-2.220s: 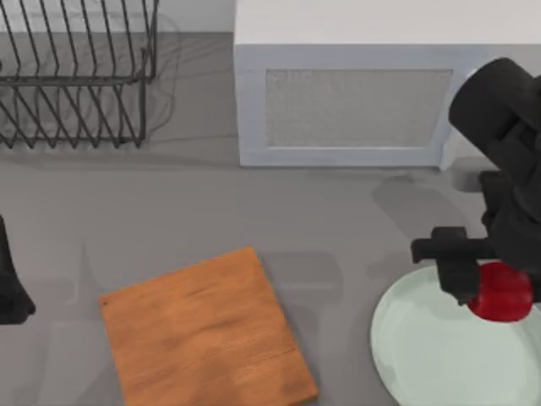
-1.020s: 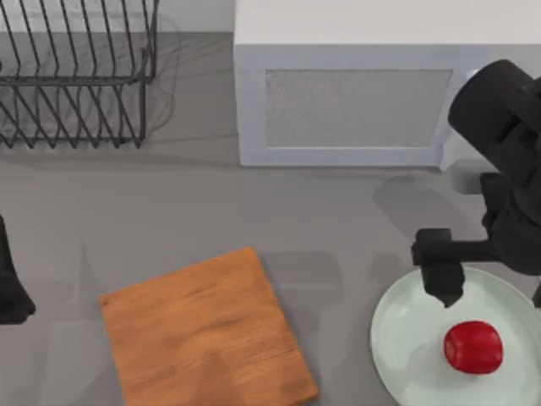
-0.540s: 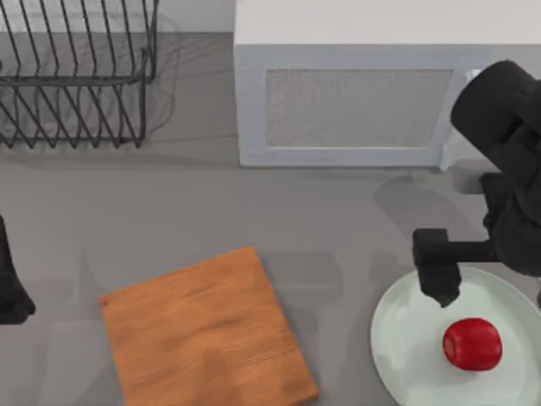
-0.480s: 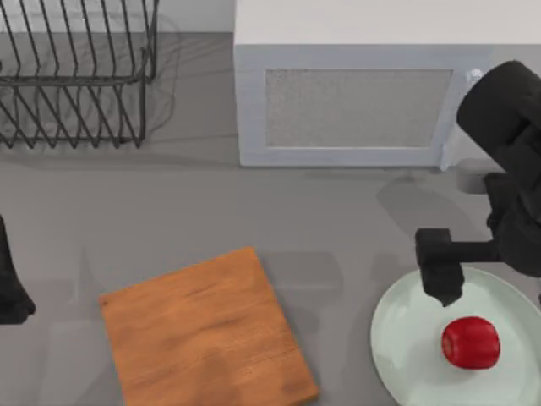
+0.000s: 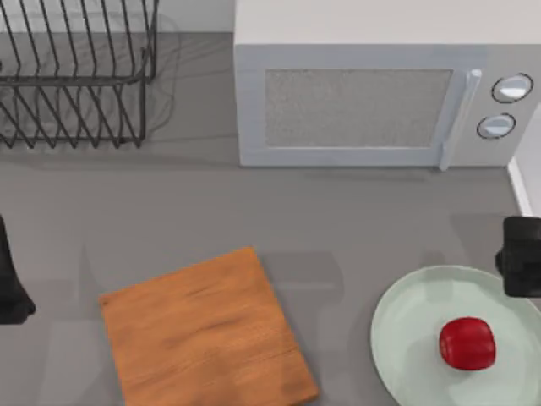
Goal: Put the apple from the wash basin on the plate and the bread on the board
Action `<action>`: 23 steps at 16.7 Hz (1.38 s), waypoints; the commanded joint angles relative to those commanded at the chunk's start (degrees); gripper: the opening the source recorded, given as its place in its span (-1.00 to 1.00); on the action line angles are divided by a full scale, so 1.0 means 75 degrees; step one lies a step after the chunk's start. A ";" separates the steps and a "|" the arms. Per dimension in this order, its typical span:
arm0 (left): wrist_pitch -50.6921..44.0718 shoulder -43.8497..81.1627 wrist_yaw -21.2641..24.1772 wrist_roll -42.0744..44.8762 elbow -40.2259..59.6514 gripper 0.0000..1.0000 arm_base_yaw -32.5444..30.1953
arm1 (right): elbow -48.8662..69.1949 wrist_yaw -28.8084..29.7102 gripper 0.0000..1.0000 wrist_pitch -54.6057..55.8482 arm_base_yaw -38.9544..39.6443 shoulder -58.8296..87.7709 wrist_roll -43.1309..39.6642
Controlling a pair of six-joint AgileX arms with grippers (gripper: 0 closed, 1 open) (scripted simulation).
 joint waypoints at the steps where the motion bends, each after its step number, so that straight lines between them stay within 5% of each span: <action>1: 0.0000 0.0000 0.0000 0.0000 0.0000 1.00 0.0000 | -0.0508 0.0000 1.00 0.0531 -0.0234 -0.0784 -0.0238; 11: 0.0000 0.0000 0.0000 0.0000 0.0000 1.00 0.0000 | -0.5300 0.0000 1.00 0.5503 -0.2440 -0.7110 -0.2487; 23: -0.0601 0.0808 -0.0026 0.0454 0.0636 1.00 0.0181 | -0.5759 0.0000 1.00 0.5962 -0.2682 -0.7581 -0.2734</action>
